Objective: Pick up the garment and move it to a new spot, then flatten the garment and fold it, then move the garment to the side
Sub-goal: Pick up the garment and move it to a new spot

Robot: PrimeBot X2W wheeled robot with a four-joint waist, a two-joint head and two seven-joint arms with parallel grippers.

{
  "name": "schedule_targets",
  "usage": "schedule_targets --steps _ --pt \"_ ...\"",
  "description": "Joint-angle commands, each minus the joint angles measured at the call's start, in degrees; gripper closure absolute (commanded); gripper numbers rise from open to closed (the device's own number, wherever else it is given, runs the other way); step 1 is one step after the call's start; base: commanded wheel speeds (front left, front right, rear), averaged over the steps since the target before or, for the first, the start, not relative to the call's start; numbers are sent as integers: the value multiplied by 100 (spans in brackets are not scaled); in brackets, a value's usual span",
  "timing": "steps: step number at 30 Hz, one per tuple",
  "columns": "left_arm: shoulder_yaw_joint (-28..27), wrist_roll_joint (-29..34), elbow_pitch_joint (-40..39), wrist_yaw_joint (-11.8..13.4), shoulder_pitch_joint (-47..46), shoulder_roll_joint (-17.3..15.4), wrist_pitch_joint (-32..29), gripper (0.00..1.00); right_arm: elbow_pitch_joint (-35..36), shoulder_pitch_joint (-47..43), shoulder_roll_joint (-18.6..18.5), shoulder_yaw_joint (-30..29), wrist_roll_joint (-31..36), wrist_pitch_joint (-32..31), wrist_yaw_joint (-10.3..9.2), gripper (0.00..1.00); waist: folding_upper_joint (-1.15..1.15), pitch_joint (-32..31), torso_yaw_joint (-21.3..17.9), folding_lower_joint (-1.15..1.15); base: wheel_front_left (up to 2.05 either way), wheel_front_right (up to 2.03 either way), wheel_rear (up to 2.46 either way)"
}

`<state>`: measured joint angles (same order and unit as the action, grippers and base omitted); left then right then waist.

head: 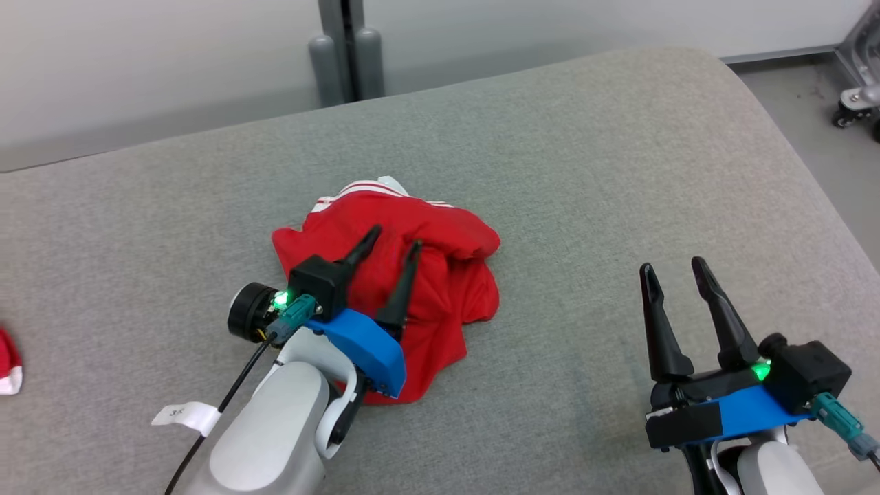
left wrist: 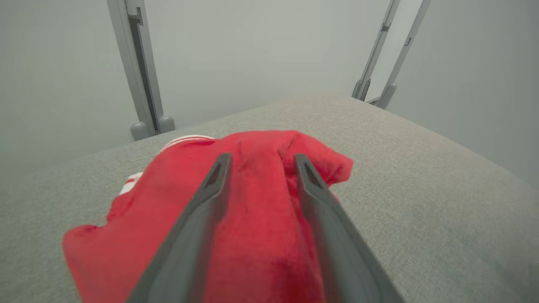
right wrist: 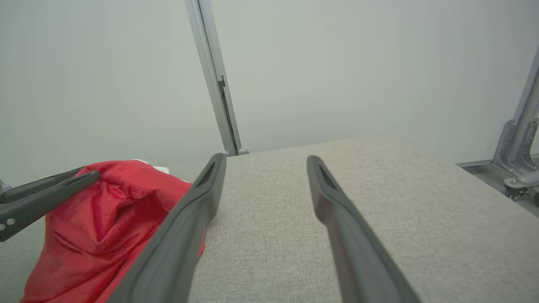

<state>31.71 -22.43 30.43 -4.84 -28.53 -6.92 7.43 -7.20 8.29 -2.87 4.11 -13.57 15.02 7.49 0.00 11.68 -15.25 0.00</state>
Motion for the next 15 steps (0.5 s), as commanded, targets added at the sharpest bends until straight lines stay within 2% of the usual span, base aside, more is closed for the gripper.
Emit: schedule_targets --steps 1,4,15 --pt "-51 10 -47 42 -73 7 145 0 -26 -72 -3 -15 31 22 1 0 0 -36 60 0 0 0 0" --pt "-201 -114 -221 95 -110 52 399 0 -20 -130 -3 -33 72 22 1 0 0 -117 202 0 0 0 0" --pt "-921 -103 -1153 615 438 -472 749 0 20 -300 -4 -150 213 -21 1 0 0 -428 882 0 0 0 0"
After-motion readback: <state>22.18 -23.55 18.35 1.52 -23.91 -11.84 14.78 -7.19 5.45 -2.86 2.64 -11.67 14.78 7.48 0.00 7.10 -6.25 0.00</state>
